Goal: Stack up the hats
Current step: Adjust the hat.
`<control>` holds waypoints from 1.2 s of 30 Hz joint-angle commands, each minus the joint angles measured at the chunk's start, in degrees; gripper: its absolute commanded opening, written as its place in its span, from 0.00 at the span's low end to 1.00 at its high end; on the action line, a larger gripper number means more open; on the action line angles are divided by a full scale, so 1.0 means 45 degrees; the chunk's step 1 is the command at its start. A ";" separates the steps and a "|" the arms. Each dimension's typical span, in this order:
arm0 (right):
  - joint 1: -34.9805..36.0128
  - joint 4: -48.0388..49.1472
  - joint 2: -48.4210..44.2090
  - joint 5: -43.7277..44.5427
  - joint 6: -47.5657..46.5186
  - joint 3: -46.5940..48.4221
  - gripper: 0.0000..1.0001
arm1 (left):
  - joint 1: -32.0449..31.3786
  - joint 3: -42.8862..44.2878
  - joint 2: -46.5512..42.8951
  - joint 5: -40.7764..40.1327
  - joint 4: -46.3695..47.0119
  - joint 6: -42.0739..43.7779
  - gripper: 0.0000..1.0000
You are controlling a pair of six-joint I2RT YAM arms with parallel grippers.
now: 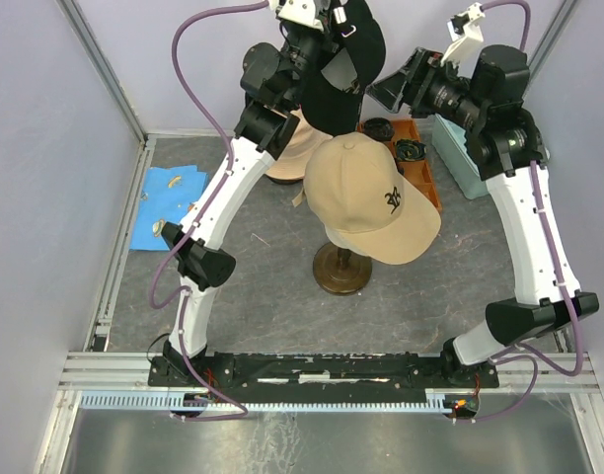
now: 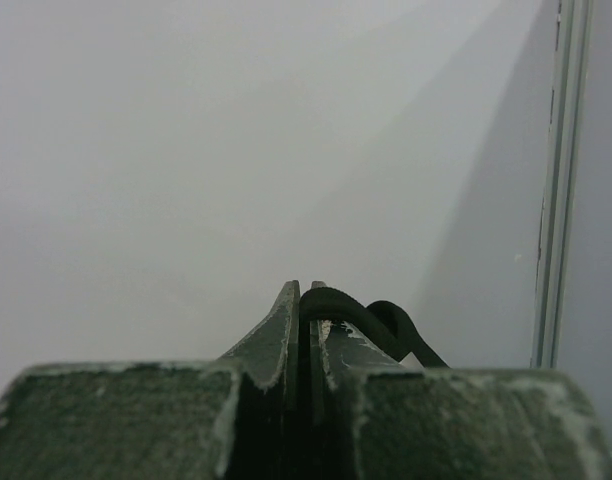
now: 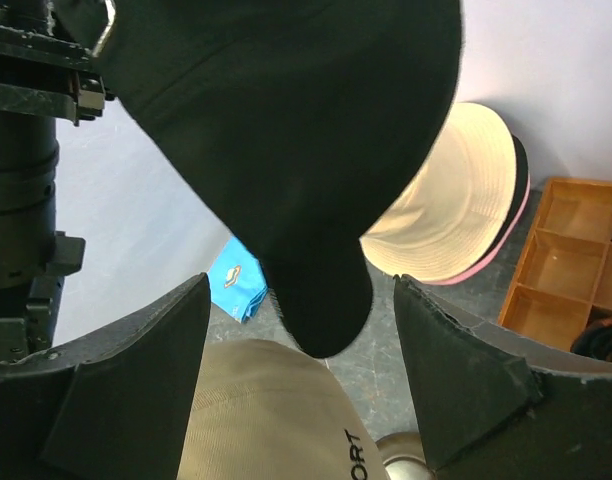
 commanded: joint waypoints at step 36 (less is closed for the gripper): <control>0.1838 -0.0559 0.1120 0.4669 -0.2378 0.0955 0.28 | 0.0114 0.0682 0.0083 0.0303 0.2607 -0.2236 0.03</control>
